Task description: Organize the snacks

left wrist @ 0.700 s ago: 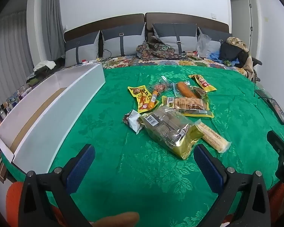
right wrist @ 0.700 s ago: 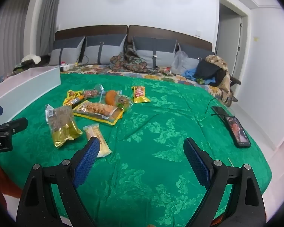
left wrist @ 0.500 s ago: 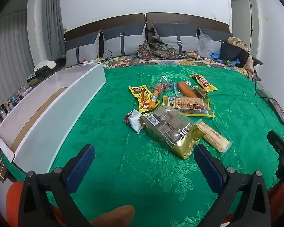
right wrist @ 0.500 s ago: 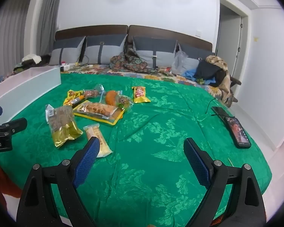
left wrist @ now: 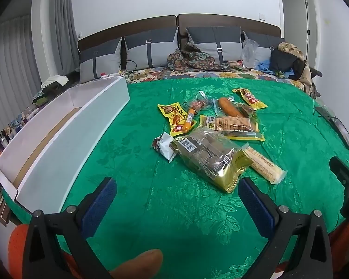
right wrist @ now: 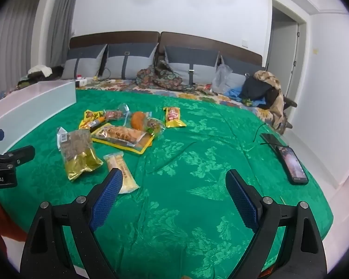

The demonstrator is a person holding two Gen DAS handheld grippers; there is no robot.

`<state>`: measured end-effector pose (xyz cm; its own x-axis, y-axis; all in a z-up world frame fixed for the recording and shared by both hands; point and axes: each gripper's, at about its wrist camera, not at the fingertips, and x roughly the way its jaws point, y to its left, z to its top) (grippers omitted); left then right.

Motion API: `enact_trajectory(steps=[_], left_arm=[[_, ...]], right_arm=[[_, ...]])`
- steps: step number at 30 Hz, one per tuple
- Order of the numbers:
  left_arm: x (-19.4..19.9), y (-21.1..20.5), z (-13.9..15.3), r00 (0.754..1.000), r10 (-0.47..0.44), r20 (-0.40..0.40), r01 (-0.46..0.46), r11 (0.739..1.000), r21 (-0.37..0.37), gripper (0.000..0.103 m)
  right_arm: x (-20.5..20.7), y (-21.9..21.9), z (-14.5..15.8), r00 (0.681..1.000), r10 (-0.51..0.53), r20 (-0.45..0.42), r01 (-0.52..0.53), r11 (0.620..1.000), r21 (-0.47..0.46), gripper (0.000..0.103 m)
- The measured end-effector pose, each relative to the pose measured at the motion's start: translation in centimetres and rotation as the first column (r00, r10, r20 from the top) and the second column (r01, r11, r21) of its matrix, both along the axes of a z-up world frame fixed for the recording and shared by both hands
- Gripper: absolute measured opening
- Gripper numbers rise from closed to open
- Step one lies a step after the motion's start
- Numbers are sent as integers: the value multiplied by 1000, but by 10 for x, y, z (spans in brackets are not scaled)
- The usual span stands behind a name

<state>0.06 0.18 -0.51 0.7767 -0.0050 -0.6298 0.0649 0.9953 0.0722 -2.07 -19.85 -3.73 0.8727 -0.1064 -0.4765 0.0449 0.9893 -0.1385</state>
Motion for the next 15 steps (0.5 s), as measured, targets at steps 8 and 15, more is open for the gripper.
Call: enact_trajectory(steps=[8, 15], left_arm=[[0, 1, -1, 1000, 3, 3, -3, 1000, -1, 103], [-2, 0, 1, 1000, -1, 10, 1, 1000, 3, 103]], right_arm=[[0, 2, -1, 1000, 5, 6, -5, 1000, -5, 92], [-2, 4, 0, 1000, 14, 22, -13, 1000, -15, 92]])
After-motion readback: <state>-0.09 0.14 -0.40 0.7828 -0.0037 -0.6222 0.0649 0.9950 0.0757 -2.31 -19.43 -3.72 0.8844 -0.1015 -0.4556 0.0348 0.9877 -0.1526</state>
